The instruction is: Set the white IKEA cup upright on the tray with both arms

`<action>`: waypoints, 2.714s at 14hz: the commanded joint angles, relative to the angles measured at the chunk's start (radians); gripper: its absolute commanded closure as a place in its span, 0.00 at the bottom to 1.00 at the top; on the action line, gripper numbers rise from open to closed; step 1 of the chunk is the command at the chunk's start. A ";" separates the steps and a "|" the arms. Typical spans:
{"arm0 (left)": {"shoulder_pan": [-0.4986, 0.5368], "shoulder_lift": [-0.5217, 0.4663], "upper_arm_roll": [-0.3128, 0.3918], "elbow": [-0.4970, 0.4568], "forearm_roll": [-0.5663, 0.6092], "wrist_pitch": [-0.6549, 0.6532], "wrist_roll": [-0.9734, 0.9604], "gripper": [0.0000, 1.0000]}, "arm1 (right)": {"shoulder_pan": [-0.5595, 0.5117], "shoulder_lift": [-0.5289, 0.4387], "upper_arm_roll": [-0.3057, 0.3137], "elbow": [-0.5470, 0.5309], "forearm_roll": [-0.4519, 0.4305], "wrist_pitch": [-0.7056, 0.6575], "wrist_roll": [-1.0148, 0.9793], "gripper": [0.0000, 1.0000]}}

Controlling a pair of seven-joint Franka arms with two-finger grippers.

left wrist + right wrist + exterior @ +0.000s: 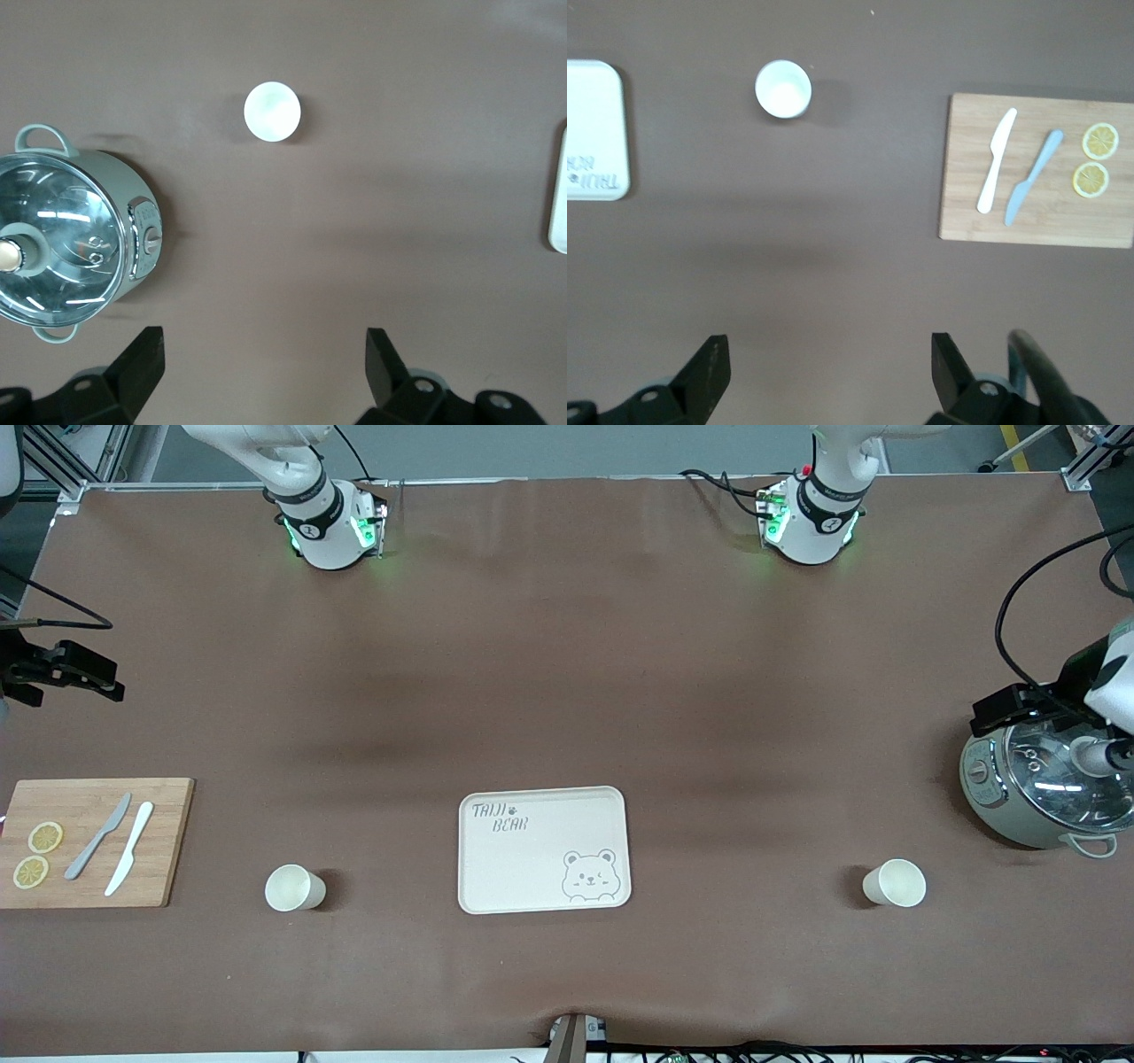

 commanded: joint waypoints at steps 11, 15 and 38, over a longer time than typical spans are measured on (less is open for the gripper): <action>0.024 0.226 -0.001 0.006 0.086 0.285 0.043 0.00 | 0.111 0.388 0.007 0.263 0.079 0.172 0.112 0.00; 0.056 0.300 -0.001 0.006 0.087 0.407 0.072 0.00 | 0.111 0.460 0.007 0.259 0.077 0.257 0.077 0.00; 0.095 0.566 -0.007 -0.063 0.031 0.810 0.119 0.00 | 0.067 0.788 0.006 0.256 0.076 0.665 0.011 0.00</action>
